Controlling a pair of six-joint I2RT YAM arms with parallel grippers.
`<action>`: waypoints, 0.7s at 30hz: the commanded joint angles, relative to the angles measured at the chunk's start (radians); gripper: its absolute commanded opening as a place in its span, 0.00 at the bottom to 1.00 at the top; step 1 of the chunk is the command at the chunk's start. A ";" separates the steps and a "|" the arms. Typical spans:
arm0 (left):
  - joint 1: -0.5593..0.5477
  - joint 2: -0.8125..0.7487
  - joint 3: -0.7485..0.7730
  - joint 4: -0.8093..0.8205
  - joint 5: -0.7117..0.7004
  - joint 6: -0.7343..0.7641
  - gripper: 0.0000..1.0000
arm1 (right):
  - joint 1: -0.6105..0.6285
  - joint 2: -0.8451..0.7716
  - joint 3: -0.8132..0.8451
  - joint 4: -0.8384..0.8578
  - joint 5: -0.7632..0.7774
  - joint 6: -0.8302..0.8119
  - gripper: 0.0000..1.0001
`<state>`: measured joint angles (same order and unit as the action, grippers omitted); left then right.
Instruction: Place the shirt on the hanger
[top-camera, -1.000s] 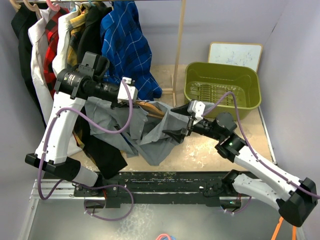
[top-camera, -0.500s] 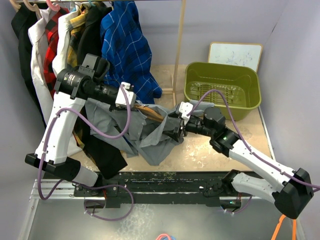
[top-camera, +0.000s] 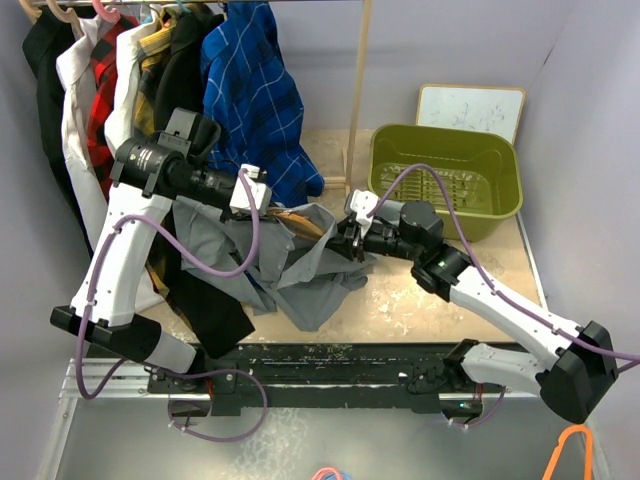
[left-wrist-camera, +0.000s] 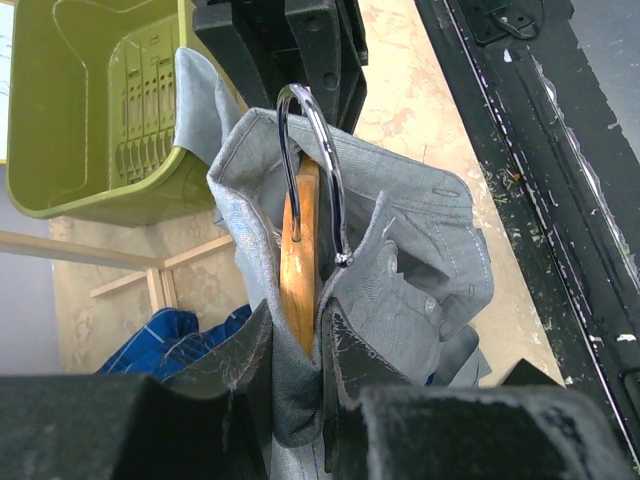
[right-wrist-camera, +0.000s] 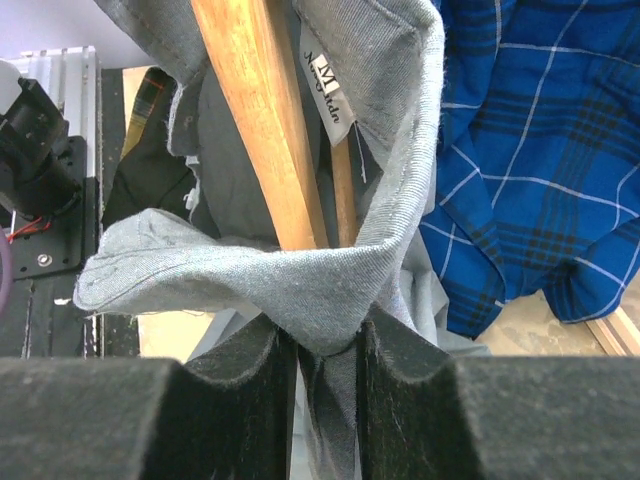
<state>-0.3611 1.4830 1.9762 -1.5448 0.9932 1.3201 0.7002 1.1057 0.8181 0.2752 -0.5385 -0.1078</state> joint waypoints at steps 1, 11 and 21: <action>-0.007 0.001 0.001 0.035 0.073 0.021 0.00 | 0.002 0.014 0.076 0.070 -0.034 0.057 0.26; -0.010 0.027 0.022 0.073 0.080 -0.013 0.00 | 0.005 0.066 0.110 0.043 -0.061 0.095 0.14; -0.010 0.032 0.009 0.127 0.023 -0.074 0.01 | 0.012 -0.028 0.047 0.012 0.130 0.115 0.00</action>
<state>-0.3557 1.5269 1.9766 -1.4940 0.9894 1.2453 0.7136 1.1618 0.8639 0.2363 -0.5507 -0.0807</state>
